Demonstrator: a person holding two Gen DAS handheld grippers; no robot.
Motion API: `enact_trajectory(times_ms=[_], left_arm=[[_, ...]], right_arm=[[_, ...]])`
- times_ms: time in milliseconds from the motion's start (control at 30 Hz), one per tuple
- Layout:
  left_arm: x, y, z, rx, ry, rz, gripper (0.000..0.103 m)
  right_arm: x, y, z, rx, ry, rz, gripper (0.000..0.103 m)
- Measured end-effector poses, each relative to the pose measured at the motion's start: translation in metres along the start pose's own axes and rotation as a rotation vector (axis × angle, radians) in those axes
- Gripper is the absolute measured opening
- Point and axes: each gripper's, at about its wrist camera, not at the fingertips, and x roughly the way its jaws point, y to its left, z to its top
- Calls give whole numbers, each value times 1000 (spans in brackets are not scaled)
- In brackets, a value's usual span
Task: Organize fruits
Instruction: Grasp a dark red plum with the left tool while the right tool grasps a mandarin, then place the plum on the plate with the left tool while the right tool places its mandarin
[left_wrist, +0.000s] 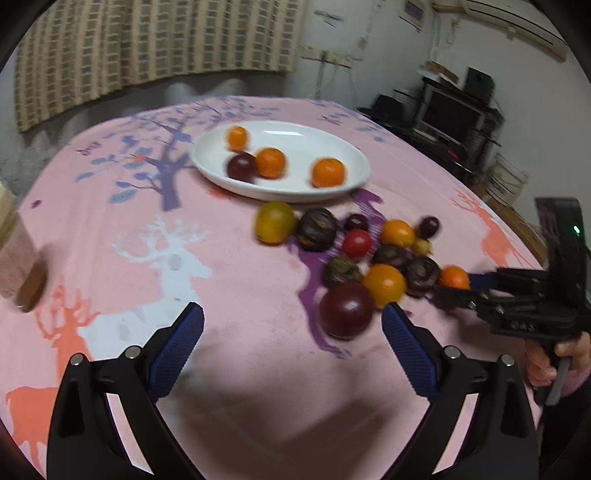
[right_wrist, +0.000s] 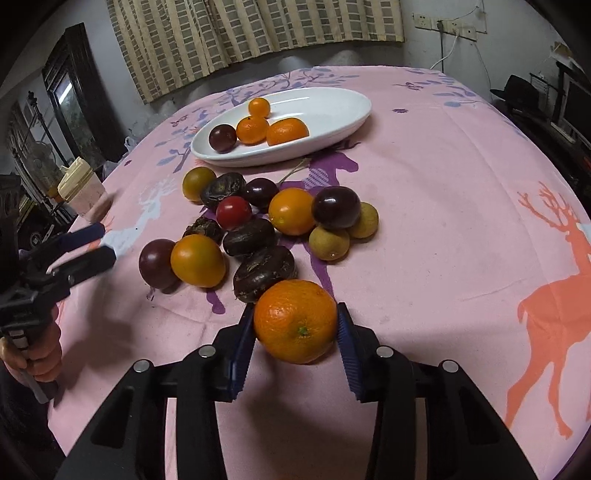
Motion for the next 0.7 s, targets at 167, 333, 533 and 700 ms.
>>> enact_trajectory(times_ms=[167,333,533,700], left_arm=[[12,-22,-5,105,36,-31,63],[25,-24,-1,101,62,-40,56],[39,-25,0,105,93,-33,55],[44,-25,1,100,103,-43,49]], right_arm=[[-4,-16,-1,101,-32,114,43],[-5,-20,0,123,-39,142,43],[-5,-24,-1,143,-41,163,43],[-6,-24,-1,144,-42,166,43]])
